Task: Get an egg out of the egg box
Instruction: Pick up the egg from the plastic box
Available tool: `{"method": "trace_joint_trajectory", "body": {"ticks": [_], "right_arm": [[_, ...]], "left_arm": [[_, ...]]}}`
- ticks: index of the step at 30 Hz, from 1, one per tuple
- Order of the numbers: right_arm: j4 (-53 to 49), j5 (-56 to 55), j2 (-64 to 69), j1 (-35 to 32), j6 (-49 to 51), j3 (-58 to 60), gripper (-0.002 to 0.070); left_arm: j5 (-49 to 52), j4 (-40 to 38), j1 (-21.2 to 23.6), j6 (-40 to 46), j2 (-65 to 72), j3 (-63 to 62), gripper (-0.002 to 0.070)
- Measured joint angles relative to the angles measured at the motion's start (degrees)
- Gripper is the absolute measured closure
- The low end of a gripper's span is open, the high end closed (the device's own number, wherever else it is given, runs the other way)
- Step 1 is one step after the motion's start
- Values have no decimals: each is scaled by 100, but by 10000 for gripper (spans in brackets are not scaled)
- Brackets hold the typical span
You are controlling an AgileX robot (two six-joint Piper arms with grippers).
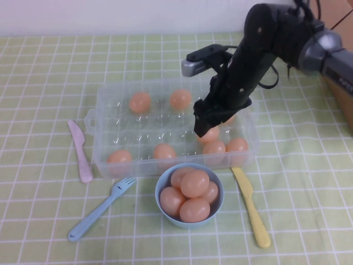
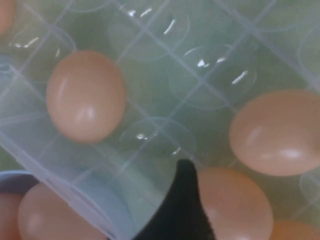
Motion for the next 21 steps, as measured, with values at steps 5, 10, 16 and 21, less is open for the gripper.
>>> {"method": "trace_joint_trajectory", "body": {"ticks": [5,10,16,21], "right_arm": [[-123,-125,259,79,0,0,126],[-422,-445,454,83,234,0,125],[-512,-730,501,83,292,-4,125],[-515,-780,587,83,305,-17,166]], "left_arm": [[0,0,0,0,0,0,678],[0,0,0,0,0,0,678],[0,0,0,0,0,0,678],[0,2,0,0,0,0,678]]}}
